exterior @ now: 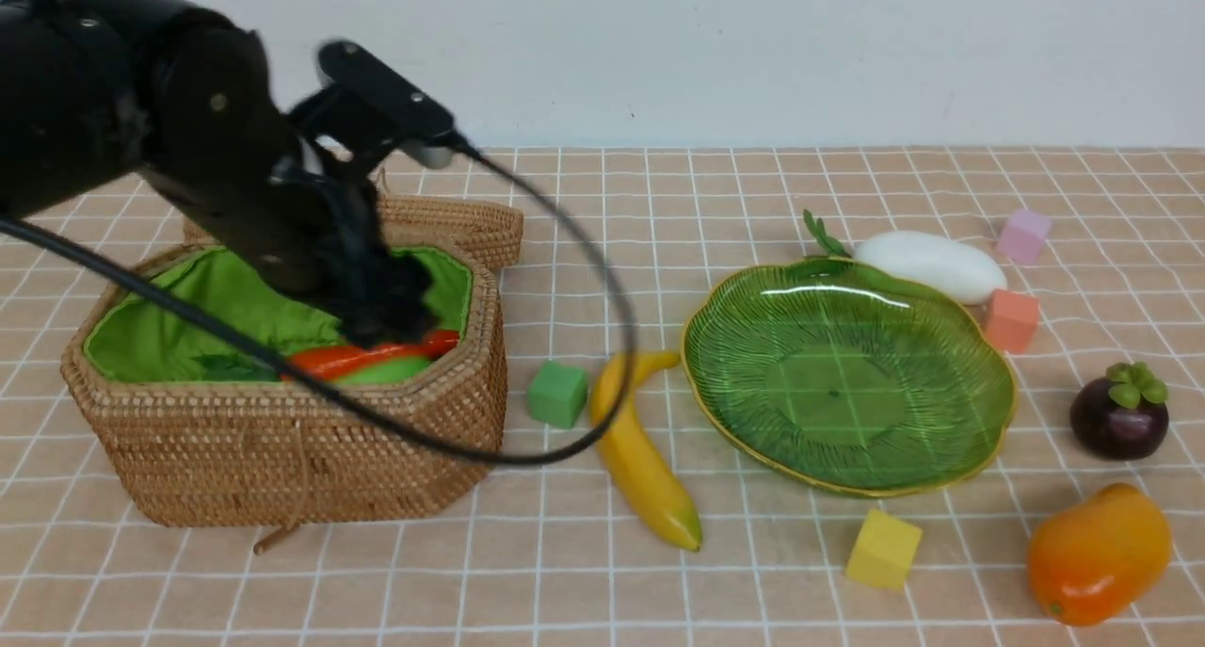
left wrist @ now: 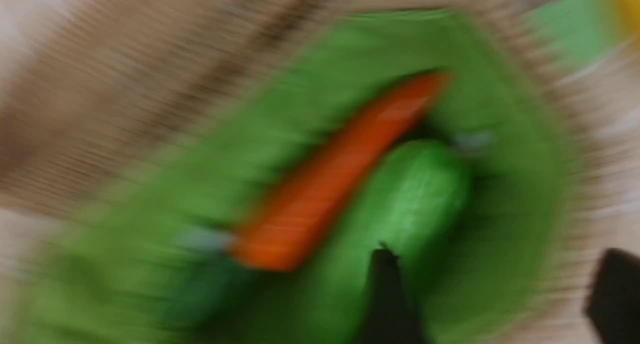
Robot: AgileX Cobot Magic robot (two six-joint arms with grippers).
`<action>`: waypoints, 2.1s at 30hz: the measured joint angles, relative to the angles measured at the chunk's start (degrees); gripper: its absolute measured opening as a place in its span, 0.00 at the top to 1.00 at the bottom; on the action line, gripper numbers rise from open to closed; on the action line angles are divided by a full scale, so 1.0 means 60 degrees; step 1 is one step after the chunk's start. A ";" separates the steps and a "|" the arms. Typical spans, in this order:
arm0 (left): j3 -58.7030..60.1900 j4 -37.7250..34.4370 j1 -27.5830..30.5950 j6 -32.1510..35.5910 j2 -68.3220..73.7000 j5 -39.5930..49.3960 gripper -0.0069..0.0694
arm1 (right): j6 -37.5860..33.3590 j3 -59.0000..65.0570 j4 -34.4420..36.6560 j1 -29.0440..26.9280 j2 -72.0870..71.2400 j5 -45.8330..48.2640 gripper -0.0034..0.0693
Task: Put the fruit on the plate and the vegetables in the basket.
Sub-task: Use the left arm to grab a banana and put it into the right plate
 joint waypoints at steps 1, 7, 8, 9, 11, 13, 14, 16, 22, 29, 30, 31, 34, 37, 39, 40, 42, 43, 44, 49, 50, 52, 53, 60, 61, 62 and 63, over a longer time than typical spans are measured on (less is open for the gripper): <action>-0.0052 -0.0279 -0.0343 -0.0498 0.0000 0.0192 0.51 | 0.0239 -0.0049 -0.0169 0.0000 0.0000 0.0275 0.73; -0.1022 -0.0924 -0.2632 -0.2317 0.0628 0.0921 0.88 | 0.1025 -0.0421 -0.1179 0.0000 -0.0008 0.1709 0.72; -0.1090 -0.0922 -0.2753 -0.2338 0.0690 0.0966 0.88 | 0.1034 -0.0430 -0.1193 0.0000 -0.0008 0.1720 0.72; -0.1601 -0.0945 -0.3046 -0.2481 0.1120 0.1276 0.86 | 0.1089 -0.0451 -0.1246 0.0000 -0.0008 0.1810 0.71; -0.2145 -0.0989 -0.3241 -0.2793 0.1834 0.1766 0.81 | 0.1127 -0.0461 -0.1246 0.0000 -0.0008 0.1864 0.71; -0.3045 -0.0938 -0.3320 -0.3578 0.3018 0.2456 0.66 | 0.1186 -0.0473 -0.1179 0.0000 -0.0008 0.1919 0.71; -0.3251 -0.0877 -0.3320 -0.3809 0.3309 0.2596 0.62 | 0.1193 -0.0473 -0.1155 0.0000 -0.0008 0.1939 0.71; -0.3967 -0.0553 -0.3223 -0.4737 0.4256 0.2927 0.44 | 0.1191 -0.0473 -0.1085 0.0000 -0.0008 0.2044 0.71; -0.4860 0.0948 -0.3048 -0.6544 0.5661 0.2725 0.14 | 0.1195 -0.0473 -0.1016 0.0000 -0.0008 0.2269 0.70; -0.4908 0.1442 -0.3039 -0.6914 0.6426 0.1878 0.21 | 0.1195 -0.0473 -0.0976 0.0000 -0.0039 0.2465 0.69; -0.4947 0.1483 -0.3039 -0.6948 0.6482 0.1831 0.23 | 0.1195 -0.0473 -0.0957 0.0000 -0.0039 0.2493 0.69; -0.5004 0.1575 -0.3039 -0.7036 0.6537 0.1831 0.27 | 0.1195 -0.0473 -0.0948 0.0000 -0.0039 0.2533 0.69; -0.5072 0.1836 -0.3049 -0.7386 0.6601 0.1896 0.38 | 0.1195 -0.0473 -0.0883 0.0000 -0.0039 0.2623 0.69; -0.5092 0.2229 -0.3049 -0.7856 0.6641 0.2035 0.53 | 0.1195 -0.0481 -0.0866 0.0000 -0.0039 0.2722 0.69; -0.5092 0.2367 -0.3049 -0.8002 0.6642 0.2110 0.53 | 0.1195 -0.0481 -0.0866 0.0000 -0.0039 0.2760 0.68; -0.5092 0.2582 -0.3069 -0.8213 0.6642 0.2196 0.52 | 0.1195 -0.0481 -0.0862 0.0000 -0.0039 0.2812 0.68; -0.5092 0.3035 -0.3068 -0.8639 0.6642 0.2407 0.51 | 0.1195 -0.0481 -0.0841 0.0000 -0.0039 0.2836 0.68; -0.5092 0.3281 -0.3068 -0.8752 0.6633 0.2496 0.51 | 0.1195 -0.0481 -0.0794 0.0000 -0.0039 0.2843 0.68; -0.5092 0.3539 -0.3059 -0.8928 0.6609 0.2618 0.51 | 0.1203 -0.0481 -0.0770 0.0000 -0.0039 0.2853 0.68; -0.5294 0.4324 -0.3039 -0.9131 0.6204 0.2939 0.51 | 0.1203 -0.0481 -0.0678 0.0000 -0.0039 0.2853 0.67; -0.5405 0.4359 -0.3039 -0.9090 0.6094 0.2975 0.51 | 0.1203 -0.0481 -0.0693 0.0000 -0.0039 0.2814 0.67; -0.5766 0.4270 -0.3067 -0.8757 0.5792 0.2941 0.51 | 0.1203 -0.0481 -0.0955 0.0000 -0.0039 0.2634 0.67; -0.5938 0.4128 -0.3101 -0.8545 0.5696 0.2861 0.51 | 0.1258 -0.0481 -0.1166 0.0000 -0.0039 0.2516 0.67; -0.7942 -0.0401 -0.3471 -0.3730 0.5886 0.1490 0.51 | 0.2741 -0.0481 -0.3114 0.0000 -0.0039 0.1621 0.67; -0.8099 -0.0679 -0.3501 -0.3440 0.6033 0.1355 0.51 | 0.2805 -0.0481 -0.3153 0.0000 -0.0039 0.1597 0.67; -0.8445 -0.1086 -0.3515 -0.3134 0.6425 0.1173 0.51 | 0.2865 -0.0481 -0.3154 0.0000 -0.0039 0.1597 0.67; -0.8575 -0.1170 -0.3523 -0.2984 0.6604 0.1047 0.51 | 0.2867 -0.0481 -0.3144 0.0000 -0.0039 0.1605 0.67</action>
